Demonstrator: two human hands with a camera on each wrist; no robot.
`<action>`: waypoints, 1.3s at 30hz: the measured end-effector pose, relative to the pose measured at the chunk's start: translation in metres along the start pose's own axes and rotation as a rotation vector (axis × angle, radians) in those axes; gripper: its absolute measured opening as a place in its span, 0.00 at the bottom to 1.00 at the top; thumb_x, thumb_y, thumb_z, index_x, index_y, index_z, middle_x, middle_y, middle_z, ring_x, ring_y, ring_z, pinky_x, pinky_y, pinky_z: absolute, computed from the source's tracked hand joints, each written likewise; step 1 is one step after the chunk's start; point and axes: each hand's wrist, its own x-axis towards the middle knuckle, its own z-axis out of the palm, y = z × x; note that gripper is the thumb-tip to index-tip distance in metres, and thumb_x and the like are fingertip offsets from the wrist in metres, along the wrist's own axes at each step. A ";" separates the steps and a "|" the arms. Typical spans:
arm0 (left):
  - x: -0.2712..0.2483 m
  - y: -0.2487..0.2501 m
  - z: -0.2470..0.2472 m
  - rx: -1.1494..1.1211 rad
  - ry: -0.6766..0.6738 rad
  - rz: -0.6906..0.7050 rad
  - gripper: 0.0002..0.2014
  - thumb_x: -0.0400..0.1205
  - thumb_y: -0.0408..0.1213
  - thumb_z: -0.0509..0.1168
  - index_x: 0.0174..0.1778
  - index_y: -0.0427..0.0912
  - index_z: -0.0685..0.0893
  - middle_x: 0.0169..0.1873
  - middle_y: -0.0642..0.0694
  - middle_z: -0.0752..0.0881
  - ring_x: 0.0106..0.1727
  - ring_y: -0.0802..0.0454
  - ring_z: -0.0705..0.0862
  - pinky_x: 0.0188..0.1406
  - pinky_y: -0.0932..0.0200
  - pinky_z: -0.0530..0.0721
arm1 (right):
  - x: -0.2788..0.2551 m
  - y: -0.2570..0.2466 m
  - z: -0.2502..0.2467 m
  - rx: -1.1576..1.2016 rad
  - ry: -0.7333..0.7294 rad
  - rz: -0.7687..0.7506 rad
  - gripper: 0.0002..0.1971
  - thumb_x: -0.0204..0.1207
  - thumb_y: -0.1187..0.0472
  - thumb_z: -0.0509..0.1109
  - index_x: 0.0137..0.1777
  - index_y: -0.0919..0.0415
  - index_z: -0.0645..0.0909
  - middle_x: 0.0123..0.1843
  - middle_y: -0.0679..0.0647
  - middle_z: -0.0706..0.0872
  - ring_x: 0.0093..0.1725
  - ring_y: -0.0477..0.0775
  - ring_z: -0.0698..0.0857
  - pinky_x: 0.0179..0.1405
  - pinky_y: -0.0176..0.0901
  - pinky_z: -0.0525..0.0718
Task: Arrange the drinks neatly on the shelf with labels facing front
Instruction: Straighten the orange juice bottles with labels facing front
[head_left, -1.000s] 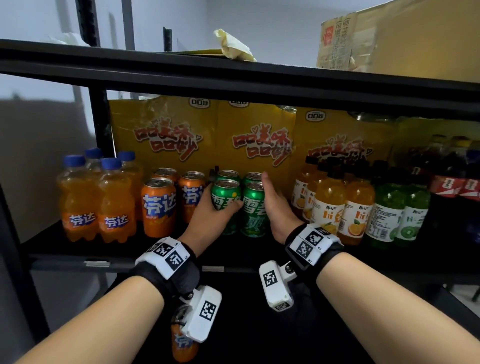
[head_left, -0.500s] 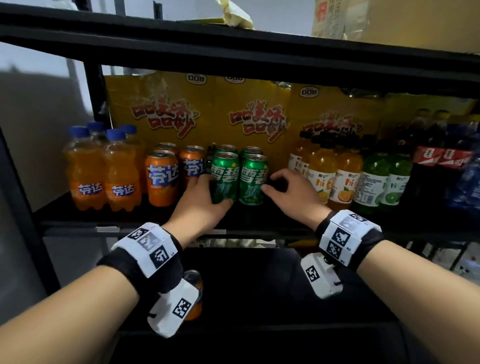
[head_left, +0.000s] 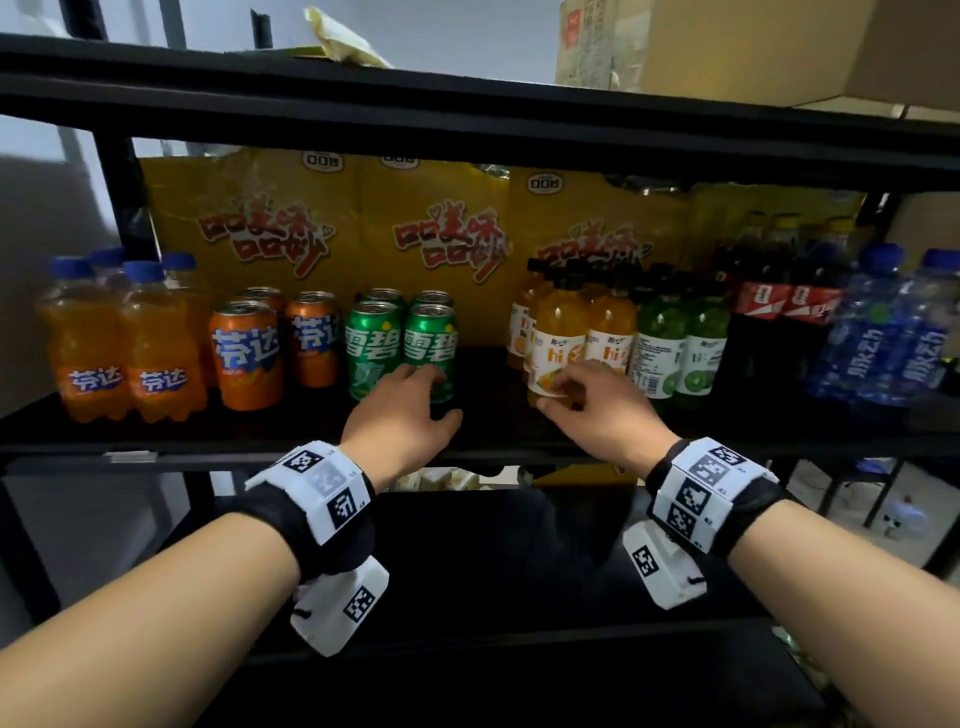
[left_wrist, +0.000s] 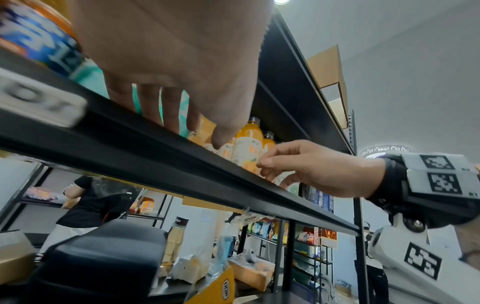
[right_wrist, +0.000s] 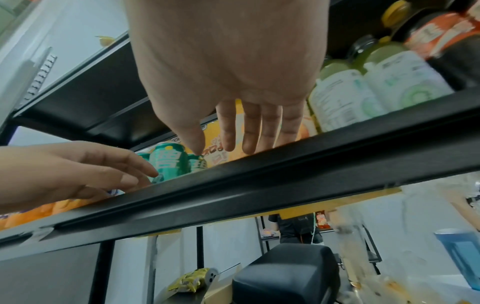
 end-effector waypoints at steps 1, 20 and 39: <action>0.006 0.009 0.005 -0.018 -0.001 0.006 0.28 0.85 0.54 0.68 0.80 0.49 0.73 0.75 0.46 0.76 0.72 0.43 0.78 0.64 0.44 0.84 | -0.001 0.006 -0.003 0.000 -0.004 0.013 0.15 0.79 0.40 0.73 0.61 0.45 0.84 0.63 0.46 0.83 0.64 0.52 0.84 0.64 0.53 0.85; 0.086 0.107 0.082 -0.873 0.176 -0.134 0.18 0.79 0.44 0.79 0.61 0.50 0.81 0.56 0.49 0.90 0.50 0.59 0.90 0.44 0.65 0.89 | 0.005 0.077 -0.023 0.378 0.111 -0.183 0.09 0.79 0.47 0.77 0.53 0.48 0.85 0.48 0.42 0.87 0.49 0.41 0.85 0.51 0.44 0.87; 0.045 0.091 0.050 -1.338 0.110 -0.200 0.15 0.90 0.42 0.61 0.72 0.49 0.84 0.61 0.42 0.92 0.59 0.44 0.92 0.50 0.51 0.91 | 0.039 0.034 0.026 0.981 -0.013 -0.134 0.29 0.68 0.50 0.88 0.65 0.44 0.79 0.59 0.43 0.90 0.56 0.38 0.90 0.57 0.41 0.89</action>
